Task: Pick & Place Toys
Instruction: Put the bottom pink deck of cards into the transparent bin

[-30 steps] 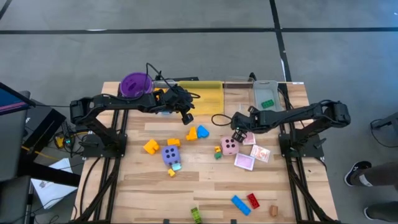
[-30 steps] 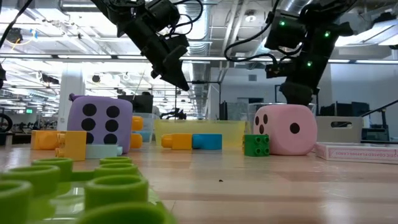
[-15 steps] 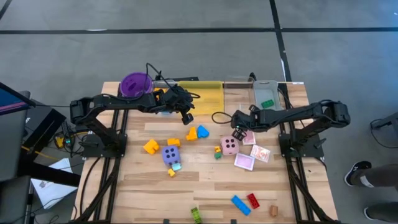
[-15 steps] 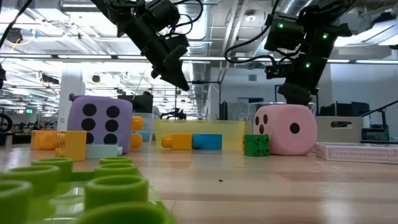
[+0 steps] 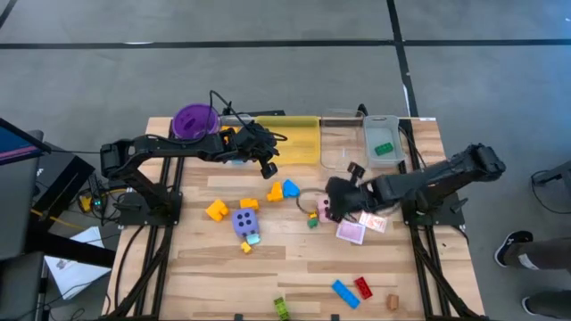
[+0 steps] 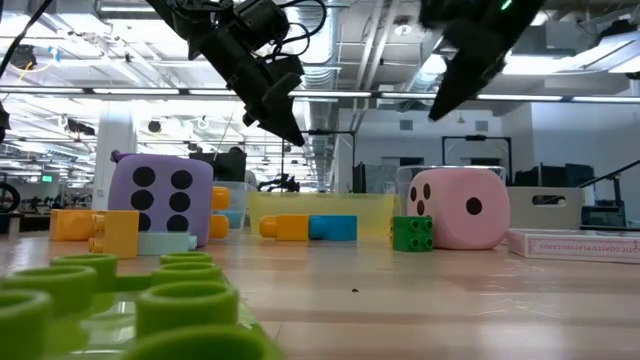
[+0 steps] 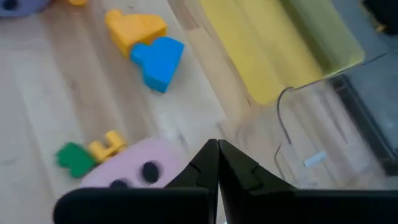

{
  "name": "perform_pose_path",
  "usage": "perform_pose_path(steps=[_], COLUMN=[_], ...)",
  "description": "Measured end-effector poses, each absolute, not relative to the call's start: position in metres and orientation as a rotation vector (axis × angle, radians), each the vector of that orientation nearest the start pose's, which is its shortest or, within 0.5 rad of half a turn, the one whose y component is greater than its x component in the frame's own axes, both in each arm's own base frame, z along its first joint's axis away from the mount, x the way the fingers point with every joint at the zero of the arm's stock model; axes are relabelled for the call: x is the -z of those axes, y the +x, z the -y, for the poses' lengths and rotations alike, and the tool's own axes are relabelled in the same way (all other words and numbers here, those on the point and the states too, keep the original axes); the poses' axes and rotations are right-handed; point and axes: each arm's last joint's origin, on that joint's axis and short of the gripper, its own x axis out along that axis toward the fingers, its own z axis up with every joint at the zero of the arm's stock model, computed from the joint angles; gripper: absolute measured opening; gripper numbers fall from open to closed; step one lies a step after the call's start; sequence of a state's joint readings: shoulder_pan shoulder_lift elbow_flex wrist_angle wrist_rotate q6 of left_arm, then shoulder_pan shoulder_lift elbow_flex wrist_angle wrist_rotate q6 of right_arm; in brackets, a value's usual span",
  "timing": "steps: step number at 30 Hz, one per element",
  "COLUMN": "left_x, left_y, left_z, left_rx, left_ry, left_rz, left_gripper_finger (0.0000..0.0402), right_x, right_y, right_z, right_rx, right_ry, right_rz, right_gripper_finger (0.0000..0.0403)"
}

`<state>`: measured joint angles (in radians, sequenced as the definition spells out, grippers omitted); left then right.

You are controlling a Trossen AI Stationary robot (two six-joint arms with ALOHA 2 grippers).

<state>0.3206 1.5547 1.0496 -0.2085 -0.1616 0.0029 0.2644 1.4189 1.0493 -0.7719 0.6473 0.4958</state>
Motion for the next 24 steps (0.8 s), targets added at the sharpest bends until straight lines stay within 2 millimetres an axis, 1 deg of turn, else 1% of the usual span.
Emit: perform_pose_path(steps=[2,4,6,8,11,14,17,20,22,24], left_x=[-0.238,-0.238,-0.238,-0.238,-0.241,-0.243,-0.246,-0.251,-0.255,-0.258], left_y=[0.314,0.315,0.316,0.318,0.325,0.332,0.336,0.34,0.342,0.343], left_z=[-0.109,-0.107,-0.103,-0.095,-0.073,-0.045,-0.017,0.005,0.016,0.025], left_rx=[-0.441,-0.375,-0.274,-0.137,0.046,0.191,0.273,0.336,0.362,0.366], left_ry=[-0.062,-0.086,-0.117,-0.102,-0.042,0.017,0.054,0.085,0.1,0.111], left_rz=[-0.718,-0.713,-0.707,-0.699,-0.663,-0.627,-0.588,-0.523,-0.479,-0.446], left_gripper_finger=[0.0,0.0,0.0,0.0,0.0,0.0,0.0,0.0,0.0,0.0], right_x=[-0.251,-0.25,-0.249,-0.249,-0.248,-0.246,-0.241,-0.235,-0.232,-0.23], right_y=[0.255,0.246,0.235,0.226,0.213,0.201,0.189,0.179,0.176,0.173], right_z=[-0.069,-0.083,-0.095,-0.105,-0.119,-0.137,-0.157,-0.171,-0.177,-0.18], right_rx=[0.604,0.638,0.665,0.684,0.691,0.672,0.63,0.599,0.591,0.585], right_ry=[-0.064,-0.059,-0.04,-0.013,0.022,0.05,0.099,0.186,0.228,0.255], right_rz=[-0.881,-0.857,-0.841,-0.817,-0.78,-0.735,-0.735,-0.784,-0.816,-0.852], right_gripper_finger=[0.0,0.0,0.0,0.0,0.0,0.0,0.0,0.0003,0.0016,0.0041])
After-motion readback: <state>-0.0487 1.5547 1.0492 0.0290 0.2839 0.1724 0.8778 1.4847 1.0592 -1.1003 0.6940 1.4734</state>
